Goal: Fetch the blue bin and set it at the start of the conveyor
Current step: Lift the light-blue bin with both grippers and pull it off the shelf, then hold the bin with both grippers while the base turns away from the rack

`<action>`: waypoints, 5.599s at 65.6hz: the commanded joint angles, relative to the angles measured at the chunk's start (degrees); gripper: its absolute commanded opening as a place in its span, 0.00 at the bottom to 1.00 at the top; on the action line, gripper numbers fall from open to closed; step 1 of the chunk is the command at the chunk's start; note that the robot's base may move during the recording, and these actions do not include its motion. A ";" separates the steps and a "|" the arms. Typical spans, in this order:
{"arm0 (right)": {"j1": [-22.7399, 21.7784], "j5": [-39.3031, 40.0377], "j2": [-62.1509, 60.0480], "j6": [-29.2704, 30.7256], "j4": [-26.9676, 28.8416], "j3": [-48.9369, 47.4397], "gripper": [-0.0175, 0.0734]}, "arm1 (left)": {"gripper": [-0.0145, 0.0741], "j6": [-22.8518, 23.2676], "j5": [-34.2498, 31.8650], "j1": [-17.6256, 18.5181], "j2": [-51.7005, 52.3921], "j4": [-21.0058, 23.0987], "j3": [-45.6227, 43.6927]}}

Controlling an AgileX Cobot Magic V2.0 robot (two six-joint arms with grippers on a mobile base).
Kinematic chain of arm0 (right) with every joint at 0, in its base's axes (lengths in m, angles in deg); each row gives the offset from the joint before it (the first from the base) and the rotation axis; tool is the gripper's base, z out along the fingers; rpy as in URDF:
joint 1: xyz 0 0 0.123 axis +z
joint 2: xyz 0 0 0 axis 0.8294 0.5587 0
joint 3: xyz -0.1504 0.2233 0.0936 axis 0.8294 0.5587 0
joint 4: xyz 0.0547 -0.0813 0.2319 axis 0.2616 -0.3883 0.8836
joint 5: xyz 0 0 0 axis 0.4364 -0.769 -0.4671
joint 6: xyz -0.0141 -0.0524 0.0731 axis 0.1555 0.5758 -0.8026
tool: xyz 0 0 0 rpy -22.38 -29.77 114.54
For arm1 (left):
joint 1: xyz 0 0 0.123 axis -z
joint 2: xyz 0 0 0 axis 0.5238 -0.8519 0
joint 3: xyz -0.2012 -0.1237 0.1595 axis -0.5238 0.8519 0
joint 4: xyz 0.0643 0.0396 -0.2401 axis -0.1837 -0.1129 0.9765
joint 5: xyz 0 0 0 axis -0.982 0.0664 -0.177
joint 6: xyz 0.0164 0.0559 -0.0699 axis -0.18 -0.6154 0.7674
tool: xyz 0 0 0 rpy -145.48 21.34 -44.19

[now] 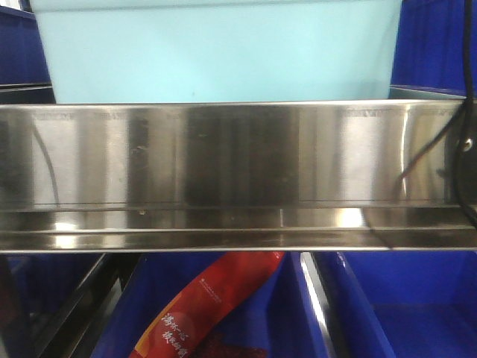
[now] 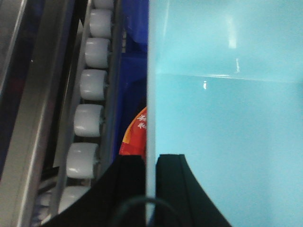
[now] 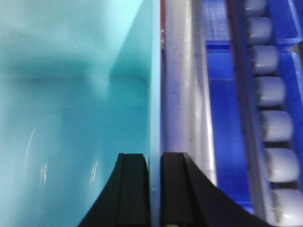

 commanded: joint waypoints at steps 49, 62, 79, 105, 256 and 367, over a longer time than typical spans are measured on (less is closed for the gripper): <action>-0.02 3.56 -20.78 0.36 -6.66 -1.12 0.02 | 0.04 8.90 -4.38 9.11 18.74 -14.08 -1.40; -0.02 3.56 -21.42 0.36 -6.66 -1.12 0.02 | 0.04 8.68 -3.95 9.11 18.87 -15.99 -6.22; -0.02 5.27 -21.49 0.36 -6.66 -1.12 0.02 | 0.04 8.42 -2.56 9.11 18.53 -15.14 -7.16; -0.02 7.17 -21.49 0.36 -7.20 -3.96 0.02 | 0.04 5.50 -1.31 9.11 18.51 -16.60 -7.16; -0.02 5.23 -20.80 2.68 -7.25 -3.96 0.02 | 0.04 5.50 -1.34 9.11 18.51 -17.78 -7.16; -0.02 5.47 -20.77 2.68 -7.25 -3.96 0.02 | 0.04 5.50 -1.32 9.11 18.51 -19.14 -7.16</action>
